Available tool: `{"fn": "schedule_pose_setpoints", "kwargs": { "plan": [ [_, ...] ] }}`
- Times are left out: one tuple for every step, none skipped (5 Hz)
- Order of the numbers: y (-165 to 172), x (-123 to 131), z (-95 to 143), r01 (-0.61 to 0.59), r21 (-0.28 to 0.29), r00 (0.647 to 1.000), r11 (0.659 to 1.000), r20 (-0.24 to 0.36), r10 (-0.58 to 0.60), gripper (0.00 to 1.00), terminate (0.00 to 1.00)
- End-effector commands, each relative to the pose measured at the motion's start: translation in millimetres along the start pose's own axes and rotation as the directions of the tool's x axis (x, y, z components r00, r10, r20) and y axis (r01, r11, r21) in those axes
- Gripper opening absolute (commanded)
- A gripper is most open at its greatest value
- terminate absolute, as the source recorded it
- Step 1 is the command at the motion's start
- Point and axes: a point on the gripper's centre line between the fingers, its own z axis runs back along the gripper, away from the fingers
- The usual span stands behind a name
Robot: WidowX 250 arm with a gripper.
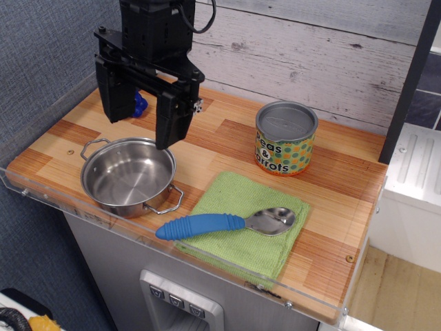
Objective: Move silver pot in between blueberry and can.
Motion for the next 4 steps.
{"fn": "schedule_pose_setpoints", "kwargs": {
  "plan": [
    [0, 0, 0, 0.0, 0.0, 1.0, 1.0, 0.0, 0.0, 1.0, 0.0],
    [20, -5, -8, -0.103, -0.02, 0.994, 0.995, 0.025, 0.103, 1.0, 0.0],
    [45, -9, -30, -0.189, -0.013, 0.982, 0.982, -0.027, 0.189, 1.0, 0.0],
    [65, -7, -50, -0.253, -0.016, 0.968, 0.967, -0.009, 0.253, 1.0, 0.0]
  ]
}}
